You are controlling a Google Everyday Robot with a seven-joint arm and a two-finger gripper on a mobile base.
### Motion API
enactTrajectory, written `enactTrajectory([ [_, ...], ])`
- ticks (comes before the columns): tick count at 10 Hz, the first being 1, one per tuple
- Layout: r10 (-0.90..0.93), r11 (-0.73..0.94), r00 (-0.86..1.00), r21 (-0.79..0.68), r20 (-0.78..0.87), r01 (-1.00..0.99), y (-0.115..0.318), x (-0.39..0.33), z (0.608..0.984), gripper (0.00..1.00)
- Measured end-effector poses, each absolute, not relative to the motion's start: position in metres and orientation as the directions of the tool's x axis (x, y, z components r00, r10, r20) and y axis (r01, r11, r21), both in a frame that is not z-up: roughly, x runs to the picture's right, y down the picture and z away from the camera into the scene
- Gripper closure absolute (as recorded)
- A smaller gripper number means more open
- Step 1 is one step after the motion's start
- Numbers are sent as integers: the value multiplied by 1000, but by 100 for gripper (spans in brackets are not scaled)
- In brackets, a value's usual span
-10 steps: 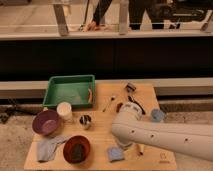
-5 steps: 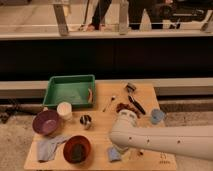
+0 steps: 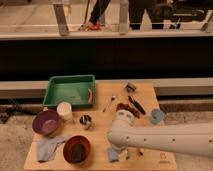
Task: Place sponge in tray
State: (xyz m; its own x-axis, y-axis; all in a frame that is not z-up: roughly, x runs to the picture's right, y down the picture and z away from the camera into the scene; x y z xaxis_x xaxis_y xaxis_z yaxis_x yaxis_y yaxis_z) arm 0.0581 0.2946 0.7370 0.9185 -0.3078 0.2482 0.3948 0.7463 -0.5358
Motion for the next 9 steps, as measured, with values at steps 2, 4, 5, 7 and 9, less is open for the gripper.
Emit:
enactTrajectory([
  [2, -301, 752, 921, -533, 247, 388, 294, 56, 739, 20],
  [4, -297, 754, 921, -531, 251, 387, 295, 54, 740, 20],
  [5, -296, 755, 920, -528, 255, 389, 297, 53, 743, 20],
  [7, -295, 757, 919, -524, 261, 391, 300, 52, 745, 20],
  [9, -293, 760, 919, -518, 265, 391, 301, 51, 746, 20],
])
